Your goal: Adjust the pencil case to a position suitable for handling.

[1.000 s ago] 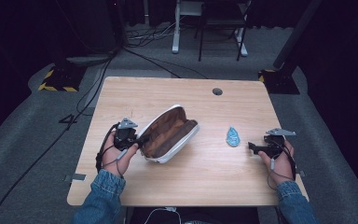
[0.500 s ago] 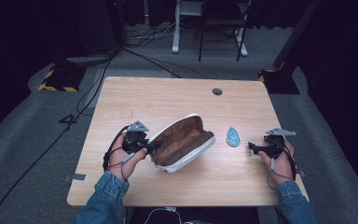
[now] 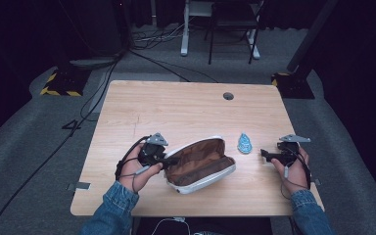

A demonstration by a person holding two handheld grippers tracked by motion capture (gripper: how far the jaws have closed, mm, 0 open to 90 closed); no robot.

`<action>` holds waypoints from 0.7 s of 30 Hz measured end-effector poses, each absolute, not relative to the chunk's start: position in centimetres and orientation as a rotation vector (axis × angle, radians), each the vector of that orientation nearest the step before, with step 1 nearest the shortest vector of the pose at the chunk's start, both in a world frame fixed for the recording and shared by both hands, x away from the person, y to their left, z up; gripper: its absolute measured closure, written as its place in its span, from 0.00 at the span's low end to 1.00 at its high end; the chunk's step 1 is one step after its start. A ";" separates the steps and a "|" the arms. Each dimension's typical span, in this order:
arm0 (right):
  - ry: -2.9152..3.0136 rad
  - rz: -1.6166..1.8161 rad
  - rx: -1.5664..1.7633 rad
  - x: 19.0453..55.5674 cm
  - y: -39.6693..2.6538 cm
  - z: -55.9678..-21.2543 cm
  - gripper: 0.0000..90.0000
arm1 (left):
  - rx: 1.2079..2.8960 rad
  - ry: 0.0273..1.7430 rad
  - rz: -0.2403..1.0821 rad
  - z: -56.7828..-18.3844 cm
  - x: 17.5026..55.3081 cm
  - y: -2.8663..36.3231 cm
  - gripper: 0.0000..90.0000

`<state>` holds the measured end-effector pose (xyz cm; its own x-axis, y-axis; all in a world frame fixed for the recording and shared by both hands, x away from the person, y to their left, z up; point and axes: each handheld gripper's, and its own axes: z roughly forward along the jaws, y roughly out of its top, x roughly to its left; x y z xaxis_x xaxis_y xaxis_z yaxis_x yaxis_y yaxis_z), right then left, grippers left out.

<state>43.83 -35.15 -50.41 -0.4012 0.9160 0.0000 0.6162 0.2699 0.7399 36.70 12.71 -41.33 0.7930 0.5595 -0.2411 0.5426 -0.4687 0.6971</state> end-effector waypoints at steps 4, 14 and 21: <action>2.116 0.936 1.383 43.8 -35.1 -50.4 0.18 | 2.179 0.800 0.009 -41.5 36.5 12.2 0.93; 2.116 0.936 1.383 43.8 -35.1 -50.4 0.18 | 2.206 0.739 -0.029 -41.9 36.2 11.1 0.93; 2.116 0.936 1.383 43.8 -35.1 -50.4 0.18 | 2.219 0.719 -0.059 -42.5 36.1 10.5 0.93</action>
